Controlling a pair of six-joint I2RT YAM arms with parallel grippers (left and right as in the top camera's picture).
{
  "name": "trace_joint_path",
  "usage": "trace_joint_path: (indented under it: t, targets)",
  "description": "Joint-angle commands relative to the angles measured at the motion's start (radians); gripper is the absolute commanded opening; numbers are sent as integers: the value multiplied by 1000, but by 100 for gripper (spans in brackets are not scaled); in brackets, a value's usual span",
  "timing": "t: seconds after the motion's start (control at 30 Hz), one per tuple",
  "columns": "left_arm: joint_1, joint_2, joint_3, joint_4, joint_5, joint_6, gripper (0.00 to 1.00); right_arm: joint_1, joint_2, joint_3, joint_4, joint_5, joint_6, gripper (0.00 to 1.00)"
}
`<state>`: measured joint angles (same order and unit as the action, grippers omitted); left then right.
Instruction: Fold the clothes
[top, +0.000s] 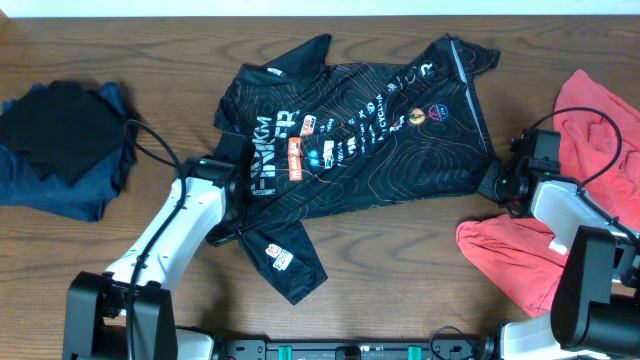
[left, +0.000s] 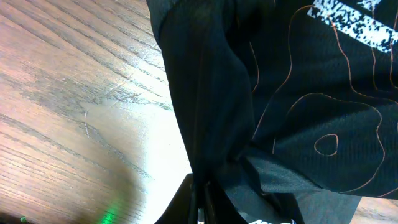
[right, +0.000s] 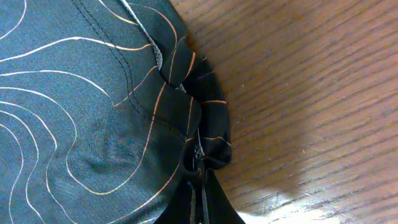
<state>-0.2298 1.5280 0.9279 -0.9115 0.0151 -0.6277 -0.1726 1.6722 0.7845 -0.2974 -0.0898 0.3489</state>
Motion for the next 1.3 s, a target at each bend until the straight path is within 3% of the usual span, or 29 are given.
trace_joint_path:
  t: [0.0, 0.5, 0.77, 1.07, 1.27]
  targets:
    - [3, -2, 5, -4, -24, 7, 6, 2, -24, 24, -47, 31, 18, 1]
    - [5, -56, 31, -43, -24, 158, 6, -82, -333, 208, -391, 247, 13, 1]
    - [5, -318, 190, -113, -25, 248, 6, -130, -422, 315, -530, 243, -60, 1]
    - [90, -628, 461, -86, -80, 258, 6, -130, -462, 645, -740, 243, -93, 1]
    - [113, -707, 490, -29, -64, 255, 6, -129, -464, 801, -819, 242, -93, 1]
